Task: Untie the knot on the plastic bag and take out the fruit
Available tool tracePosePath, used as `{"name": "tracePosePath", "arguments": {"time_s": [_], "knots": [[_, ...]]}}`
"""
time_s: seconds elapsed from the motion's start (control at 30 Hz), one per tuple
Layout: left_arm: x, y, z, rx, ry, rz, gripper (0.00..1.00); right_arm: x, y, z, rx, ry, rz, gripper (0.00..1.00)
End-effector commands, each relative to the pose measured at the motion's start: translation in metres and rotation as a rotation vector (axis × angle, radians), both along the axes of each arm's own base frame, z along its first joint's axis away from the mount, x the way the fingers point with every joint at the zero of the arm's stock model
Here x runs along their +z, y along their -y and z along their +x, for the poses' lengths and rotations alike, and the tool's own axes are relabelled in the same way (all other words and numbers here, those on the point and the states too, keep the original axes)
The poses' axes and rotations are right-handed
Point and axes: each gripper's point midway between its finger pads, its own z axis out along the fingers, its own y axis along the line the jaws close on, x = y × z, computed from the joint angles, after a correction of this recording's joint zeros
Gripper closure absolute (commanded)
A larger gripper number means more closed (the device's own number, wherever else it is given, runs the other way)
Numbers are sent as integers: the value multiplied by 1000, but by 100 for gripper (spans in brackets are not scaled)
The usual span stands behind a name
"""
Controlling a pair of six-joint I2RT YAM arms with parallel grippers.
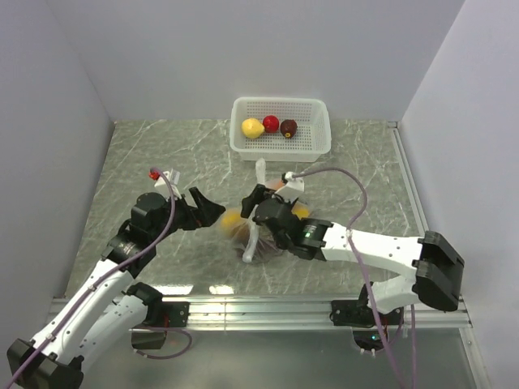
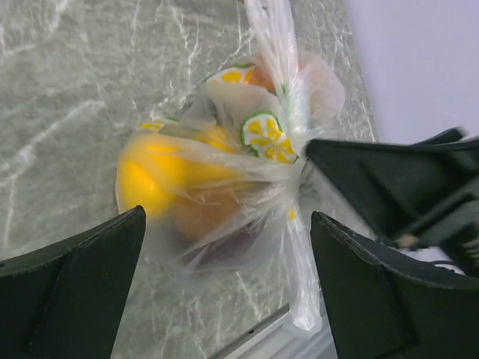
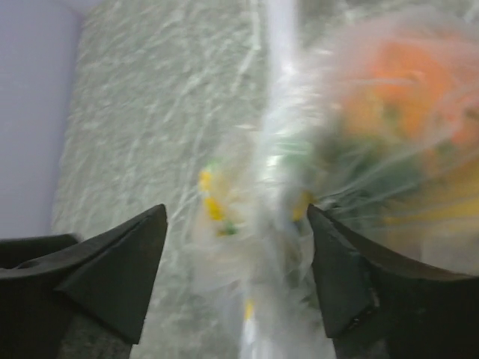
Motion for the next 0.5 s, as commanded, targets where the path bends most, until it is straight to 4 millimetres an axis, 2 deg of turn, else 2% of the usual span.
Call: {"name": "tracePosePath", "arguments": {"time_s": [0.0, 0.07, 0.1, 0.13, 0.17, 0.2, 0.23, 0.27, 0.33, 0.4, 0.47], "knots": [[15, 11, 1, -18, 14, -95, 3, 74, 1, 4, 94, 128, 17, 16], [16, 15, 2, -26, 9, -117, 4, 85, 18, 4, 138, 167, -45, 16], [13, 18, 1, -33, 0, -124, 5, 86, 17, 1, 202, 168, -43, 16], [13, 21, 4, -41, 1, -134, 5, 77, 22, -1, 241, 168, -76, 17], [11, 25, 3, -53, -12, -144, 6, 83, 38, 6, 228, 179, -57, 17], [10, 29, 3, -65, -19, -147, 6, 79, 33, 0, 313, 167, -33, 18], [4, 32, 4, -71, -39, -138, 7, 66, 39, -2, 347, 160, -50, 19], [6, 37, 4, -87, -37, -133, 7, 69, 49, 3, 350, 175, -33, 20], [-1, 45, 2, -112, -55, -109, 9, 57, 44, -10, 483, 175, -58, 23], [0, 52, 3, -128, -50, -99, 11, 54, 45, -12, 523, 183, -81, 23], [-6, 61, 0, -155, -61, -77, 12, 44, 37, -20, 609, 172, -97, 23]]}}
